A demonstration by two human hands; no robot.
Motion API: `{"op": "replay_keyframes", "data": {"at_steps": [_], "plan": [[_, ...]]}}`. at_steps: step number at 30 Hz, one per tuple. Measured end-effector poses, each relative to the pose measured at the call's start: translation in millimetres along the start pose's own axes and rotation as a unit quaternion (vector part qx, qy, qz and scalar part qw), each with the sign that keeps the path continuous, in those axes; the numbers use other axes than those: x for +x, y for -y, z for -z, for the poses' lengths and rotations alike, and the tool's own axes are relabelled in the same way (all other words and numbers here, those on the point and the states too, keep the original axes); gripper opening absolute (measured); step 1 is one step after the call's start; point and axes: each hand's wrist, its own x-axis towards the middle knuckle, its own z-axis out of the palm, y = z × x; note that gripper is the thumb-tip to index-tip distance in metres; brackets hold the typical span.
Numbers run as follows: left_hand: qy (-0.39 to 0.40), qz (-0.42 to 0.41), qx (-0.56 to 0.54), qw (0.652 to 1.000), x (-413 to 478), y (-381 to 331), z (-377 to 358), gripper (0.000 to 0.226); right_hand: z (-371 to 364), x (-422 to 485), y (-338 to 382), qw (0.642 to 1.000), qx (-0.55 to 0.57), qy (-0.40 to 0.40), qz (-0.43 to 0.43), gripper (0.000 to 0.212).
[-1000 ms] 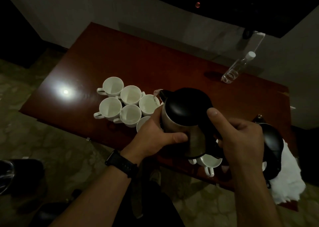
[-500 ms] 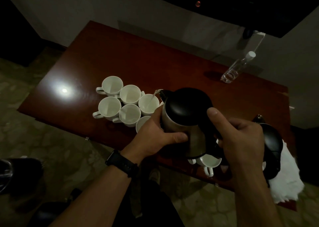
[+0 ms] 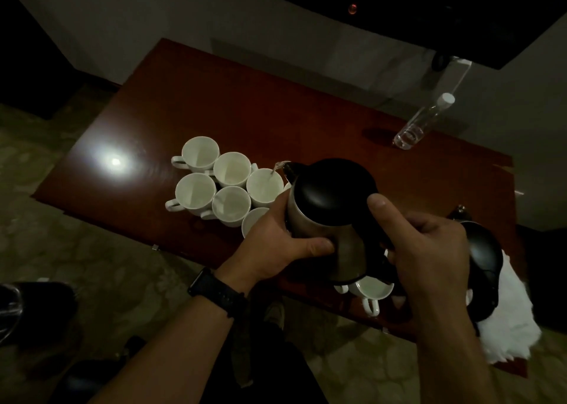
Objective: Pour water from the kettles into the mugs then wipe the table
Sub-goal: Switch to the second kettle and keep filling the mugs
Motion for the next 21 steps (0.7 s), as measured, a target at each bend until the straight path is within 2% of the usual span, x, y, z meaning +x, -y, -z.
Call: {"op": "replay_keyframes", "data": {"at_steps": [5, 21], "plan": [[-0.004, -0.006, 0.005, 1.000, 0.4, -0.1, -1.1, 0.085, 1.6, -1.4, 1.3, 1.000, 0.005, 0.001, 0.005, 0.093], [0.009, -0.004, -0.003, 1.000, 0.3, 3.2, -0.1, 0.094, 1.6, -1.8, -1.3, 1.000, -0.001, -0.004, 0.005, 0.098]]}}
